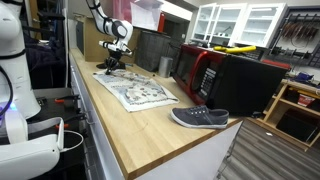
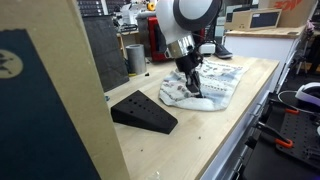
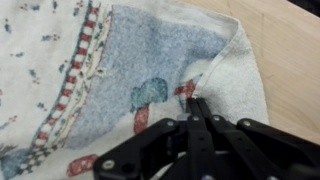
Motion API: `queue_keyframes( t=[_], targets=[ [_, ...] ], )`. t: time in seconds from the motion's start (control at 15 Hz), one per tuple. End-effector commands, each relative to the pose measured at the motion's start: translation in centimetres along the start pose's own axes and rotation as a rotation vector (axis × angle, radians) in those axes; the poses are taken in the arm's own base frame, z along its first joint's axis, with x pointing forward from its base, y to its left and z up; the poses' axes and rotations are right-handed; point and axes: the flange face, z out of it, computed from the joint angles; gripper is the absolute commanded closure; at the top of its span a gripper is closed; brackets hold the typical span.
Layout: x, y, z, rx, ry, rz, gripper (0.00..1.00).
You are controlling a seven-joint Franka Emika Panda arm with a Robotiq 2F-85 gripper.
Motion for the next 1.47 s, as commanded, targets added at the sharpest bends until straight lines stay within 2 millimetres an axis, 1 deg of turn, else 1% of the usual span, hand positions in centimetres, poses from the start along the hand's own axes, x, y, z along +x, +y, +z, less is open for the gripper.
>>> queue_keyframes(
  t=[0.0,0.13,0.2,0.27,0.33,0.53,0.67,0.8,0.87,0.93,1.0,1.13,1.4],
  targets=[
    [-0.5,-3.1,2.4,0.013,-0.049,-0.075,1.00],
    [-0.8,-4.2,1.9,0.012,-0.064,-0.109,1.00],
    [-1.6,-4.3,1.9,0.000,-0.064,-0.131,0.73],
    [-1.8,-4.5,1.6,-0.012,-0.061,-0.145,0.72],
    [-2.0,-4.4,0.9,-0.027,-0.041,-0.159,0.67],
    [-2.8,-3.2,-1.1,-0.066,0.017,-0.138,0.43],
    [-3.2,-1.8,-3.0,-0.100,0.067,-0.114,0.30],
    [-3.2,0.5,-5.2,-0.142,0.128,-0.087,0.15],
    [-3.2,1.6,-6.2,-0.156,0.155,-0.074,0.06],
    [-3.2,3.2,-7.2,-0.165,0.183,-0.047,0.01],
    [-3.1,4.6,-7.9,-0.169,0.207,-0.024,0.00],
    [-2.7,8.3,-9.1,-0.174,0.247,0.038,0.00],
    [-2.1,15.4,-10.2,-0.201,0.302,0.145,0.00]
  ],
)
